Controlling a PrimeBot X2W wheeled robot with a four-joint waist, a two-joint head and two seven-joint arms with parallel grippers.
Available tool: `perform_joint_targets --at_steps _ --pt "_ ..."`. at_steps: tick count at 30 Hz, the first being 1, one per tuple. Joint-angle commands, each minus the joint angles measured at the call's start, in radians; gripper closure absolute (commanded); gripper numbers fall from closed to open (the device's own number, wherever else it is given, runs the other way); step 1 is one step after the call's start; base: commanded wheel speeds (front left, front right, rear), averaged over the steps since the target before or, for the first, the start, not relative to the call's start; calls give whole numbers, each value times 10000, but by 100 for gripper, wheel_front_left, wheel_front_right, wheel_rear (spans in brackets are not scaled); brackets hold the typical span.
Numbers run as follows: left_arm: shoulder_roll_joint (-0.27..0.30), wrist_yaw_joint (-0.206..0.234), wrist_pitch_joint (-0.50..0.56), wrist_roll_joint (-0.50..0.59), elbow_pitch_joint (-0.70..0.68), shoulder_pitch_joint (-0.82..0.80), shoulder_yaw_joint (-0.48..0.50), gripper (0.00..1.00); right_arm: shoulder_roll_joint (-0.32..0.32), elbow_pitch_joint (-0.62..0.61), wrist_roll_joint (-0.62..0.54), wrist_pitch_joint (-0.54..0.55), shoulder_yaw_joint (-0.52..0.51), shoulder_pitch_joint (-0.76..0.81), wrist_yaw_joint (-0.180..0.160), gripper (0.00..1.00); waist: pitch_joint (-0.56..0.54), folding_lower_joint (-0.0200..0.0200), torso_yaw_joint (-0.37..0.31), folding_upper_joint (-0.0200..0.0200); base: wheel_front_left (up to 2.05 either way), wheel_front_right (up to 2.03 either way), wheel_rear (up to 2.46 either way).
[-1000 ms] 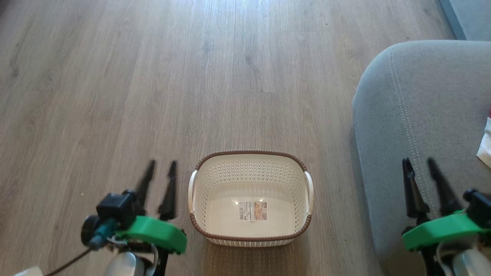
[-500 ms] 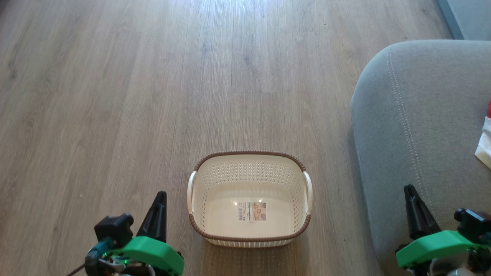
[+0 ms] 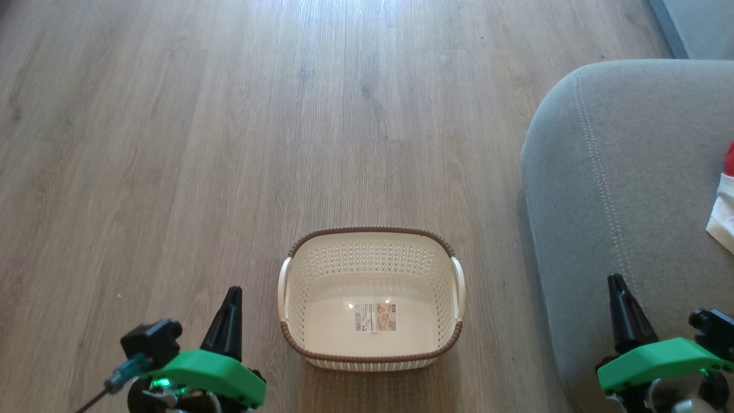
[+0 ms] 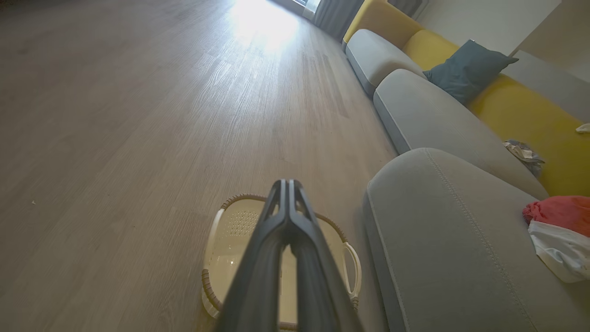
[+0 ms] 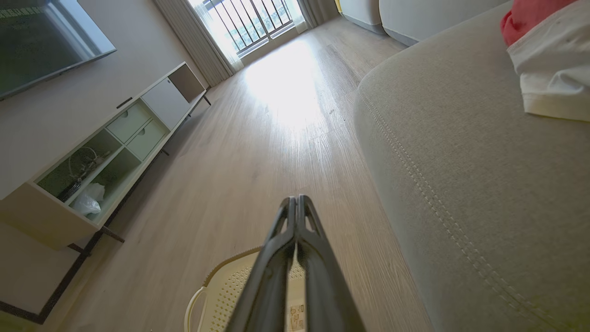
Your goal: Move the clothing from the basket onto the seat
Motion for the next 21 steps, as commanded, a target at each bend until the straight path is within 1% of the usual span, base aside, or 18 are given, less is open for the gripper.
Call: perform_joint_targets --at_steps 1,10,21 --pt "96 -55 90 -279 -260 -546 221 100 -19 -270 260 74 -96 -440 17 100 -3 0 -7 0 0 0 0" --pt "132 -204 347 -1372 -248 -610 431 100 89 -252 1205 361 -197 -555 24 100 -22 0 -59 0 0 0 0" --pt "159 -353 615 -2455 -227 -673 651 100 199 -234 2149 650 -300 -671 30 100 -42 0 -112 0 0 0 0"
